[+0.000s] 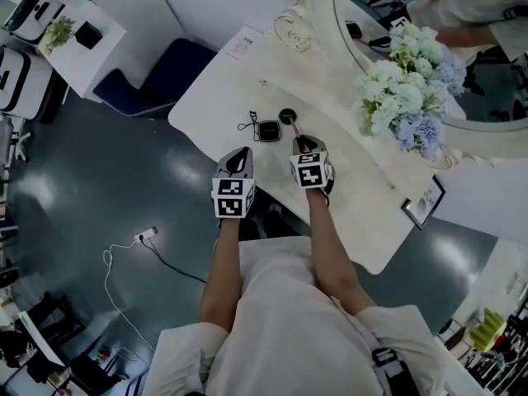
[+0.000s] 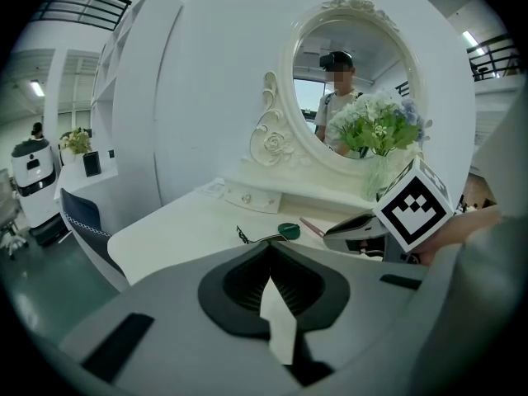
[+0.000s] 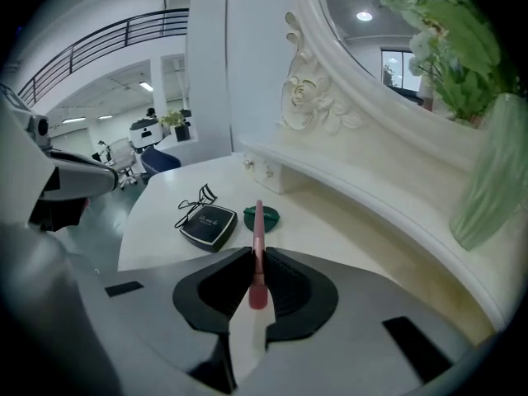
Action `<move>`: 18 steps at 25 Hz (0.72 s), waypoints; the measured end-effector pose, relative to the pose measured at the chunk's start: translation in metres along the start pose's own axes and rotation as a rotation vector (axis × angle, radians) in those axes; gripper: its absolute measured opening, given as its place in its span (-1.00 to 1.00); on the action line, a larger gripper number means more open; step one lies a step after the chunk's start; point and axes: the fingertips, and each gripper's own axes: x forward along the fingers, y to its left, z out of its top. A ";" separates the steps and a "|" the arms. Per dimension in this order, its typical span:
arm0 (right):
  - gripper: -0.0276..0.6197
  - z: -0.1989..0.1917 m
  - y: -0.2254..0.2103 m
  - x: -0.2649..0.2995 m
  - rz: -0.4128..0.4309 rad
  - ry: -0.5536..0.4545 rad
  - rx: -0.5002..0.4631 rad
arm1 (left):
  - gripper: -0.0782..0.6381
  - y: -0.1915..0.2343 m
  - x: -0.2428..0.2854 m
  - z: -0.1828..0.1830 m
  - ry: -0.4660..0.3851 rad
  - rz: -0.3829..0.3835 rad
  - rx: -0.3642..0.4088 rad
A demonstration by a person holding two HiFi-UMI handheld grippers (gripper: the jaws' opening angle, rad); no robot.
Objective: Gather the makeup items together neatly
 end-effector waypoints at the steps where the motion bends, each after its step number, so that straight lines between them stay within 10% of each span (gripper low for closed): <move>1: -0.66 -0.004 -0.002 -0.003 -0.011 0.001 0.013 | -0.74 -0.002 0.000 0.000 -0.002 -0.002 0.001; 18: -0.66 -0.084 -0.049 -0.042 -0.142 0.083 0.128 | -0.74 -0.027 -0.004 -0.014 -0.013 -0.029 0.026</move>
